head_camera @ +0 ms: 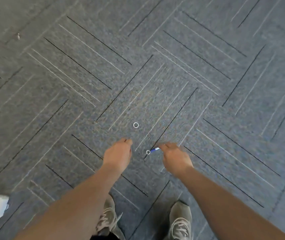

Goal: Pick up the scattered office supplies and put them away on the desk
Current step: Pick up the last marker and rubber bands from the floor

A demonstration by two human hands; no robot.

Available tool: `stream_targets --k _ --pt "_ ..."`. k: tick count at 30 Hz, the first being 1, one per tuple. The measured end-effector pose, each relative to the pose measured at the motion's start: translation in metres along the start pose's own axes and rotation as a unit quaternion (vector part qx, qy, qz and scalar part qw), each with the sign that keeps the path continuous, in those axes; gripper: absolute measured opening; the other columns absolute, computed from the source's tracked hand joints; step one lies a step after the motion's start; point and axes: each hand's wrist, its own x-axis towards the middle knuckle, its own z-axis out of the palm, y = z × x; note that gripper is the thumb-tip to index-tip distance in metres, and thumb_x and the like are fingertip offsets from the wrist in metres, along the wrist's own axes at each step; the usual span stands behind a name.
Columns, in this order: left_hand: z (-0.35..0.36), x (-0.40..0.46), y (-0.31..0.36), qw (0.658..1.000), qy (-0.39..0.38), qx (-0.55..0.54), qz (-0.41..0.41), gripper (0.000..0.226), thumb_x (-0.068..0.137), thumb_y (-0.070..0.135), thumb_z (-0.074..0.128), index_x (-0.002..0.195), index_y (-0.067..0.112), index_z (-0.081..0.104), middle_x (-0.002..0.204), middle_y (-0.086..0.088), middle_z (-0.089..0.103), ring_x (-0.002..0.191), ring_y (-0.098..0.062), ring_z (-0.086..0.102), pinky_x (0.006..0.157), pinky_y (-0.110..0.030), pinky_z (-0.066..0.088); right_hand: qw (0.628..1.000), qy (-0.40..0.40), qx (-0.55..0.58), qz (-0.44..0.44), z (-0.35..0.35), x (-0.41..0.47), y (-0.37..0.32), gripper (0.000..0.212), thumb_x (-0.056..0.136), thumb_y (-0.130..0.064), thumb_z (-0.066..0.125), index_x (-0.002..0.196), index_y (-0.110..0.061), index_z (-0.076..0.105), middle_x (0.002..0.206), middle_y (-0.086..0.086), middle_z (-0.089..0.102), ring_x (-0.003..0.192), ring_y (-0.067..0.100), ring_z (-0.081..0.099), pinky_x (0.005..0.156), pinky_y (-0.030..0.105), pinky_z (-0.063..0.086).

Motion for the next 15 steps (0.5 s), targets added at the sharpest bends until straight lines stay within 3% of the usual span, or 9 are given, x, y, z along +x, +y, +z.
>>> stream_targets --k 3,6,9,11,13,15 --pt "0.06 0.06 -0.022 0.999 0.026 0.022 0.02 0.006 0.097 0.019 0.044 0.099 0.017 0.049 0.098 -0.002 0.055 0.066 -0.017 0.05 0.055 -0.034 0.049 0.999 -0.004 -0.036 -0.016 0.065 0.057 0.02 0.054 0.093 -0.009 0.048 0.142 -0.025 0.032 0.139 0.004 0.041 0.126 0.025 0.04 0.096 0.042 0.046" --pt "0.099 0.114 -0.035 0.996 0.06 0.039 0.048 0.014 0.097 0.022 0.045 0.11 0.016 0.049 0.107 -0.001 0.05 0.069 -0.011 0.051 0.054 -0.023 0.043 0.992 0.019 -0.105 -0.065 0.112 0.103 0.038 0.059 0.09 -0.009 0.053 0.142 -0.023 0.031 0.136 0.004 0.042 0.124 0.024 0.039 0.108 0.043 0.035" --pt "0.123 0.158 -0.042 0.993 0.078 0.056 0.072 0.028 0.096 0.026 0.048 0.122 0.019 0.042 0.12 -0.006 0.042 0.077 -0.014 0.054 0.056 -0.023 0.043 0.976 0.038 -0.169 -0.132 0.138 0.133 0.051 0.053 0.088 -0.014 0.055 0.137 -0.021 0.038 0.124 0.002 0.045 0.112 0.022 0.042 0.105 0.04 0.034" --pt "0.132 0.179 -0.045 0.99 0.091 0.072 0.076 0.029 0.095 0.029 0.049 0.121 0.018 0.041 0.122 -0.009 0.038 0.082 -0.018 0.054 0.056 -0.026 0.047 0.967 0.043 -0.188 -0.168 0.142 0.143 0.054 0.042 0.094 -0.026 0.051 0.134 -0.018 0.04 0.121 0.002 0.047 0.11 0.022 0.045 0.103 0.038 0.034" --pt "0.138 0.193 -0.045 0.986 0.114 0.083 0.088 0.024 0.095 0.031 0.047 0.114 0.017 0.044 0.118 -0.01 0.038 0.082 -0.018 0.046 0.056 -0.029 0.047 0.971 0.044 -0.16 -0.173 0.14 0.148 0.054 0.036 0.097 -0.025 0.047 0.131 -0.016 0.04 0.121 0.003 0.05 0.107 0.022 0.051 0.1 0.037 0.041" --pt "0.143 0.199 -0.043 0.981 0.131 0.099 0.108 0.019 0.097 0.029 0.044 0.109 0.014 0.046 0.115 -0.01 0.039 0.083 -0.017 0.042 0.056 -0.029 0.045 0.984 0.042 -0.093 -0.145 0.135 0.147 0.052 0.028 0.097 -0.016 0.042 0.126 -0.017 0.041 0.118 0.003 0.053 0.085 0.019 0.059 0.077 0.032 0.056"
